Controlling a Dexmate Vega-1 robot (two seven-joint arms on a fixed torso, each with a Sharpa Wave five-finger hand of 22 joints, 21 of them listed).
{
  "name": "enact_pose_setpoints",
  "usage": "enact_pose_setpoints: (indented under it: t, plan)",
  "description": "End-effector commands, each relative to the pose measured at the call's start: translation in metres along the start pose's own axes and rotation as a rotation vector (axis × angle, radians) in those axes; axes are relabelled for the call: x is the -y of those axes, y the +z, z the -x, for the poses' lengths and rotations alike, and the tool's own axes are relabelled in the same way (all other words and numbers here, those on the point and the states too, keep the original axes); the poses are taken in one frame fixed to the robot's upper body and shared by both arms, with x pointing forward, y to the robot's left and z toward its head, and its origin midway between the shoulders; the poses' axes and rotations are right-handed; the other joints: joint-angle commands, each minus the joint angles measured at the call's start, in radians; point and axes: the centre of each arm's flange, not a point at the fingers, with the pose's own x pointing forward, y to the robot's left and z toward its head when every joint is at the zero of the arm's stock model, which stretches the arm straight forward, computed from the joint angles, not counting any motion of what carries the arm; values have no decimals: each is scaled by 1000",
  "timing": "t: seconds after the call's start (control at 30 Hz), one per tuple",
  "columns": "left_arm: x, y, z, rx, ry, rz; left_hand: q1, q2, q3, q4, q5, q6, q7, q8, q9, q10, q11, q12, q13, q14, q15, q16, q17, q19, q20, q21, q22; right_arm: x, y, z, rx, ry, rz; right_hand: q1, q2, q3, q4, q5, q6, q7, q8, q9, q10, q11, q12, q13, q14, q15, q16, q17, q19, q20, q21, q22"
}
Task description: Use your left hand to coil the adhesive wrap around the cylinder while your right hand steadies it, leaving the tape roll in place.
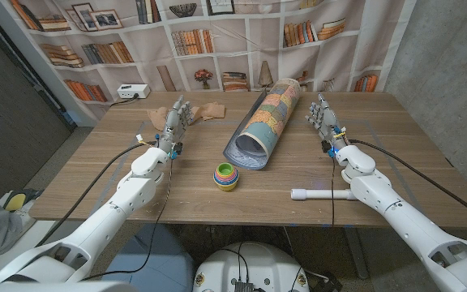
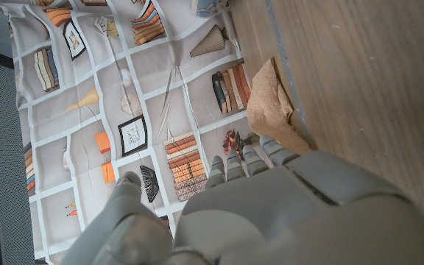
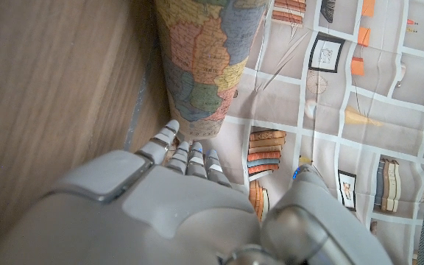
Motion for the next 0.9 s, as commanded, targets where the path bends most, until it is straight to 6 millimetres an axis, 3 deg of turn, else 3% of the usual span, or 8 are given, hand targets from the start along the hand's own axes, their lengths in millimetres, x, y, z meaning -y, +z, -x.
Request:
enact_pose_setpoints:
  t: [0.03, 0.67, 0.9]
  plan:
    - [-1, -1, 0, 3, 6, 10, 13, 0, 8, -2, 7, -2, -7, 6, 5, -4, 3, 7, 2, -6, 1, 7, 5, 7, 2, 6, 5, -2, -2, -1, -2, 0, -15, 8, 0, 7, -1, 7, 1, 6, 5, 4, 1, 8, 5, 3, -10, 1, 7, 3, 5, -4, 6, 2]
    - [-3, 5, 2, 29, 47, -1, 18, 6, 12, -8, 7, 21, -9, 13, 5, 17, -3, 15, 2, 1, -6, 9, 4, 14, -12, 9, 4, -1, 1, 5, 18, 11, 19, 10, 1, 6, -6, 7, -3, 6, 6, 4, -2, 6, 7, 2, -14, 1, 7, -2, 1, -2, 6, 2]
    - [6, 7, 5, 49, 63, 5, 22, 8, 14, -13, 7, 40, -2, 17, 5, 25, -7, 18, 2, -15, -7, 3, 4, 8, -26, 6, 4, 2, 4, 13, 22, 25, 27, 13, 2, 7, -9, 7, -3, 6, 6, 4, -2, 5, 8, 2, -14, 0, 8, -4, 0, -2, 6, 2]
